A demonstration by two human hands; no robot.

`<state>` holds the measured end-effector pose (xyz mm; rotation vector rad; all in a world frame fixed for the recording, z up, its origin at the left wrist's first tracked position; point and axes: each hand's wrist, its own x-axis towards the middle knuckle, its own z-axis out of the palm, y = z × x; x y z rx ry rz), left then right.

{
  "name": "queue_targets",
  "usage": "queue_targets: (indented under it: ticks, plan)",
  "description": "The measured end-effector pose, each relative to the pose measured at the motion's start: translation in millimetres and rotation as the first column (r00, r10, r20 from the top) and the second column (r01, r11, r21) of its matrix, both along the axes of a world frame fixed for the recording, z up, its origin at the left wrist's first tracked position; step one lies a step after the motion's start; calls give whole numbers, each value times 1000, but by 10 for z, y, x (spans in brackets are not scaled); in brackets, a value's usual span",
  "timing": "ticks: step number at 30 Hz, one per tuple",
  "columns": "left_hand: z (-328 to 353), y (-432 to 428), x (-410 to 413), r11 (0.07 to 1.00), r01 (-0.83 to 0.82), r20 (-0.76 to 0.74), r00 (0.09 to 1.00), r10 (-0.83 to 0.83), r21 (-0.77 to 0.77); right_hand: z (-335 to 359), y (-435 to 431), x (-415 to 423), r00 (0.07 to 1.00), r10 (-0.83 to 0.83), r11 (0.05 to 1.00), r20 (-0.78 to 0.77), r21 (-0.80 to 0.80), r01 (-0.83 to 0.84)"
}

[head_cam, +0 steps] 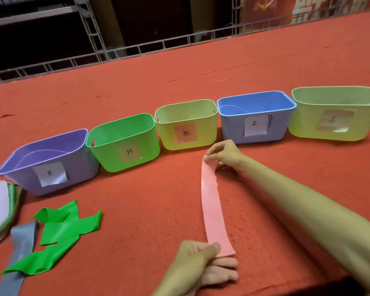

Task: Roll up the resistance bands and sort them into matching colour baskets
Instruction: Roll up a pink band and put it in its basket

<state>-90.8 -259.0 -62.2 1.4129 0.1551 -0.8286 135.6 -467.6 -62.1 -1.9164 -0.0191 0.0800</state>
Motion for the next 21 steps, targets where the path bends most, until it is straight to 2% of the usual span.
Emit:
queue_targets:
  ticks: [2, 5, 9, 11, 13, 14, 16, 17, 19, 21]
  plan:
    - [16, -33, -6, 995, 85, -13, 996, -84, 53, -31, 36, 26, 999, -27, 999, 33, -32, 28]
    - [71, 16, 43, 942, 236, 36, 967, -252, 238, -207, 130, 108, 980, 14, 981, 197, -191, 25]
    - [237, 185, 248, 744, 310, 88, 892, -443, 592, -315, 65, 154, 960, -29, 971, 279, -222, 93]
    - [268, 266, 539, 617, 203, 154, 867, -474, 760, -336, 16, 164, 941, -76, 955, 329, -247, 163]
    - [197, 301, 976, 525, -53, 328, 832, -448, 850, -387, -35, 159, 924, -130, 904, 361, -339, 260]
    - [128, 285, 1217, 511, -198, 440, 798, -413, 837, -410, -59, 143, 918, -135, 878, 372, -385, 285]
    - [-35, 192, 1630, 522, -404, 625, 691, -363, 751, -466, -80, 114, 916, -98, 863, 390, -425, 273]
    - [-118, 115, 1791, 555, -452, 687, 639, -345, 699, -487, -71, 94, 917, -72, 867, 392, -429, 252]
    - [-263, -40, 2026, 618, -468, 751, 568, -337, 632, -509, -41, 75, 915, -29, 874, 403, -435, 219]
    - [-361, -168, 2154, 610, -468, 755, 535, -380, 639, -524, -46, 87, 913, -15, 890, 407, -410, 197]
